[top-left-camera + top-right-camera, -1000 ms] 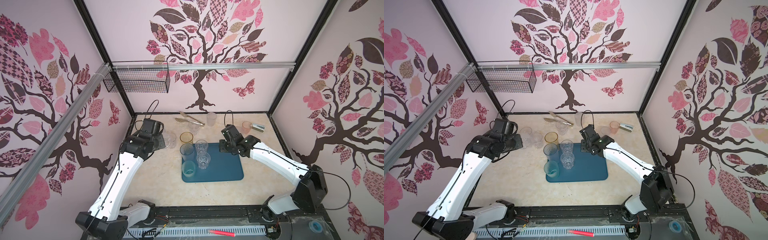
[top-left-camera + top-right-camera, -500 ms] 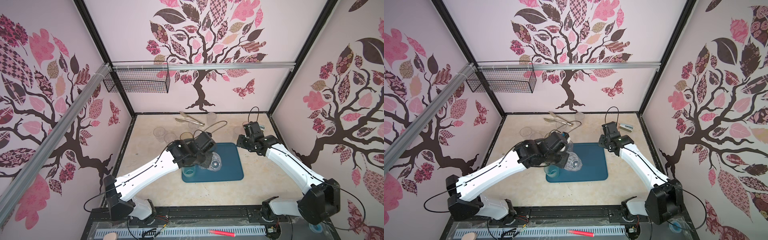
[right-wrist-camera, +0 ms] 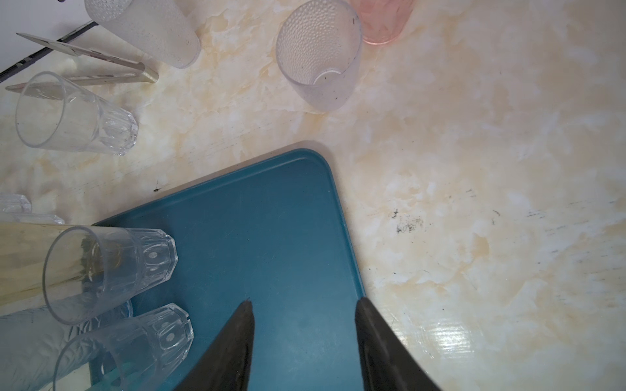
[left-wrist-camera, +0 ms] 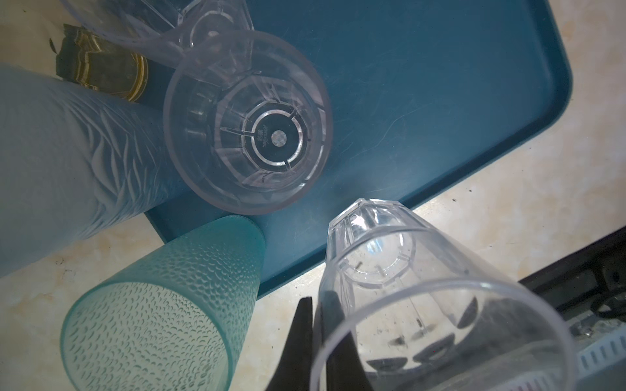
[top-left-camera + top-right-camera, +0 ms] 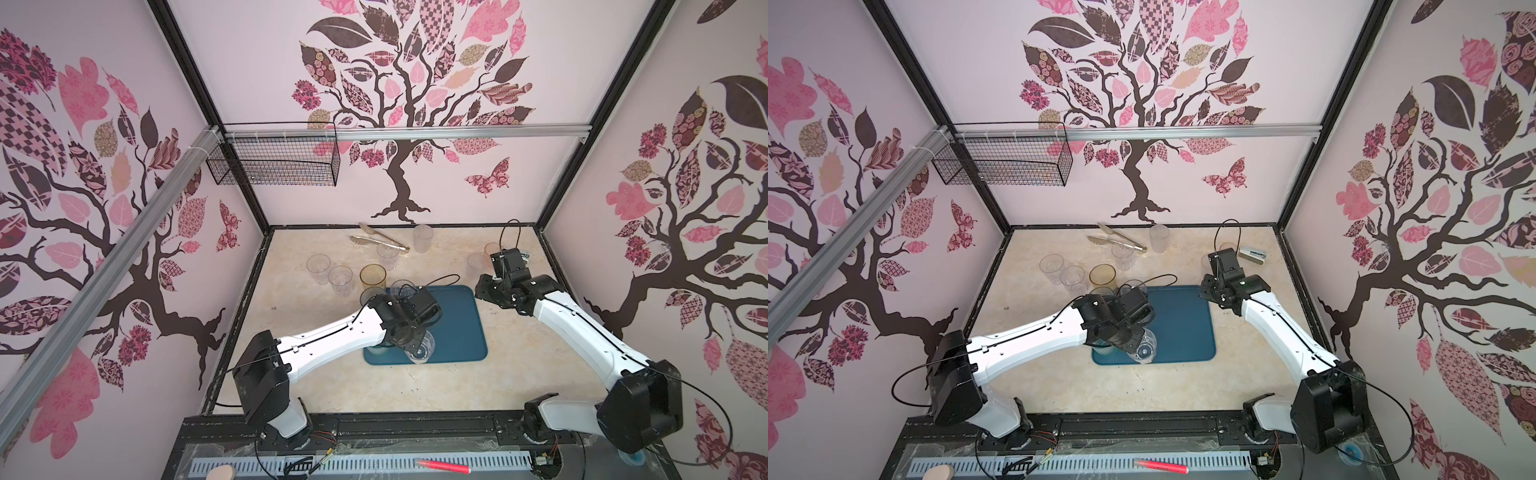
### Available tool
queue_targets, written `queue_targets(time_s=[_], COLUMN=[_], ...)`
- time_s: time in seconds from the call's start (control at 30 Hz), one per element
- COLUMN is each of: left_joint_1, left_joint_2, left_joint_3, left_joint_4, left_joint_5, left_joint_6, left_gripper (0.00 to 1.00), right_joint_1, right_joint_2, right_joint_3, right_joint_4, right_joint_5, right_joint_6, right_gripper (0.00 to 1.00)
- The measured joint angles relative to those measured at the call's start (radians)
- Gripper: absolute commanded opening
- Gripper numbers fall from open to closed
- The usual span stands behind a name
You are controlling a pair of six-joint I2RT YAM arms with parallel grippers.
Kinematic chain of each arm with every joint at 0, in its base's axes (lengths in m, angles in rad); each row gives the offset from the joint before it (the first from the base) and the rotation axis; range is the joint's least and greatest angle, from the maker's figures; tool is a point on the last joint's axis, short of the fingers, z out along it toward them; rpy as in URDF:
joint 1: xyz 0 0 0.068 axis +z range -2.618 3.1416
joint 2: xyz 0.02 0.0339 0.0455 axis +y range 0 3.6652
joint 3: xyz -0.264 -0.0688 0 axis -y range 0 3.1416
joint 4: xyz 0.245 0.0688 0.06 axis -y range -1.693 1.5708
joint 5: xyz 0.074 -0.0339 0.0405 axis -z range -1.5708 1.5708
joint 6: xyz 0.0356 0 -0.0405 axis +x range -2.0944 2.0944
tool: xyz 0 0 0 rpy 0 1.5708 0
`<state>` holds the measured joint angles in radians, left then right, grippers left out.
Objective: Place the glasses into the tray
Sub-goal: Place the glass on the tray.
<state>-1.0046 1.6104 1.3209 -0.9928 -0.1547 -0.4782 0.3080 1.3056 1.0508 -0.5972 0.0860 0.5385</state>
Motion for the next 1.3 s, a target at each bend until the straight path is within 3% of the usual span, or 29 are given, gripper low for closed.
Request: queue_targets(time_s=[0.6, 0.9, 1.3], left_joint_1=[0.062, 0.063, 0.063], left_joint_2=[0.057, 0.057, 0.063], left_joint_3=[-0.055, -0.055, -0.011], left_joint_4=[0.047, 0.045, 0.0], left_joint_5=[-0.013, 0.0, 0.006], left_joint_6=[0.008, 0.026, 0.055], left_gripper=[0.0, 0.15, 0.21], right_joint_1=[0.001, 0.006, 0.026], right_joint_2=[-0.003, -0.003, -0.003], right_joint_3=[-0.003, -0.003, -0.003], right_joint_4=[0.021, 0.027, 0.031], right_joint_5=[-0.059, -0.064, -0.079], right_joint_6=[0.022, 0.024, 0.038], right_gripper=[0.5, 0.51, 0.5])
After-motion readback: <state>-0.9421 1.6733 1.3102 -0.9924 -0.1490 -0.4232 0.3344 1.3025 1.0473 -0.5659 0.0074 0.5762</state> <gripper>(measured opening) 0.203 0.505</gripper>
